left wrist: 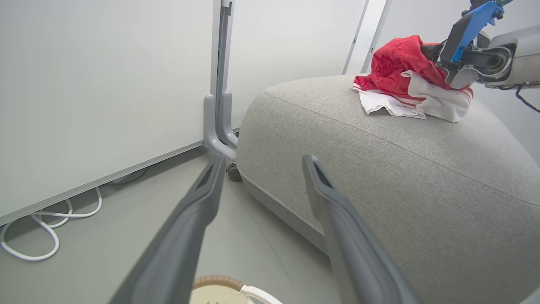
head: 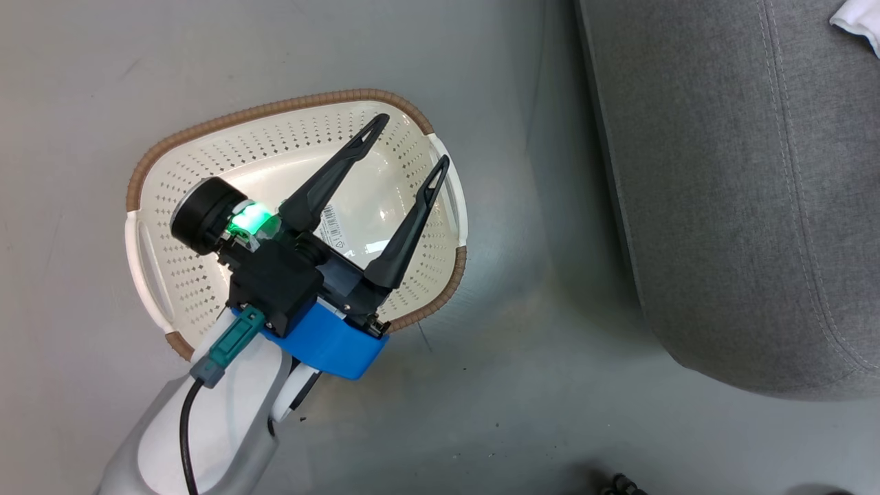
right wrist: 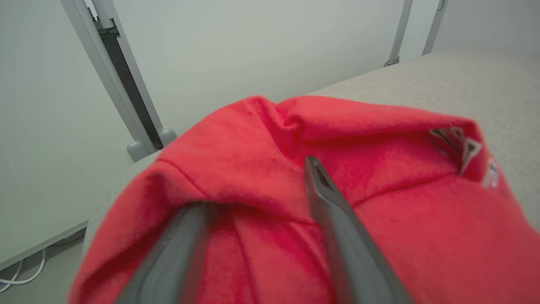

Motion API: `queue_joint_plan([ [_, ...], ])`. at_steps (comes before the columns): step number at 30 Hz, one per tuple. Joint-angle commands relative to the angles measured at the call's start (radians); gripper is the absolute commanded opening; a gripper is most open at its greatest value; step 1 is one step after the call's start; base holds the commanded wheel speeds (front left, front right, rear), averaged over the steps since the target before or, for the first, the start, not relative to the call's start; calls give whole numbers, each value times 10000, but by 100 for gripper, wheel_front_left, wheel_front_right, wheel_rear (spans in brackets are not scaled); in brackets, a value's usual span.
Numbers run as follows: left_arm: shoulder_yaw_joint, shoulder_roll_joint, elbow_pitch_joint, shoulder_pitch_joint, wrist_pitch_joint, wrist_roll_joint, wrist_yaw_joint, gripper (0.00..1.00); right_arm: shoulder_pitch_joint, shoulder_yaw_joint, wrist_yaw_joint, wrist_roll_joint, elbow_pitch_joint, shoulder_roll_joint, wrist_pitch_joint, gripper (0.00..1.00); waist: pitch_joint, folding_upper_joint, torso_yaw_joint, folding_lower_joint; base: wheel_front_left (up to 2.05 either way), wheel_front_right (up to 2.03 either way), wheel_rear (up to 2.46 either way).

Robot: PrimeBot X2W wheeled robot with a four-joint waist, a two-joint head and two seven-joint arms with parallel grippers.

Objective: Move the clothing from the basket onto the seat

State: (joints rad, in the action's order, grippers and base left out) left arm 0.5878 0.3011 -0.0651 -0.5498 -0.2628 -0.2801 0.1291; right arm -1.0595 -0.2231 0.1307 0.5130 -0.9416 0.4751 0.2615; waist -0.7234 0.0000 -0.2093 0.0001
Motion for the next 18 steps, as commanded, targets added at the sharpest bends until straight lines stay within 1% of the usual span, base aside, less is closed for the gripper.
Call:
queue_joint_plan([
  [1,-66,-19,-24,-158,-30,17,20,100,56,93,1,76,-35,-42,48,100,12,0,-19,-1,0,0,0],
  [6,-39,-57,-65,-170,-30,24,20,100,65,334,1,158,-27,11,49,100,71,0,-27,-1,0,0,0],
  [11,21,-154,-137,-152,-30,-77,20,100,294,368,1,193,-6,134,50,100,290,0,101,-1,0,0,0],
  [14,45,-270,-220,-75,-30,-132,20,100,494,333,1,133,39,182,51,100,555,0,213,-1,0,0,0],
  [18,1,-435,-453,202,-30,-241,20,100,1010,408,1,-28,35,-33,51,100,1140,0,311,-1,0,0,0],
])
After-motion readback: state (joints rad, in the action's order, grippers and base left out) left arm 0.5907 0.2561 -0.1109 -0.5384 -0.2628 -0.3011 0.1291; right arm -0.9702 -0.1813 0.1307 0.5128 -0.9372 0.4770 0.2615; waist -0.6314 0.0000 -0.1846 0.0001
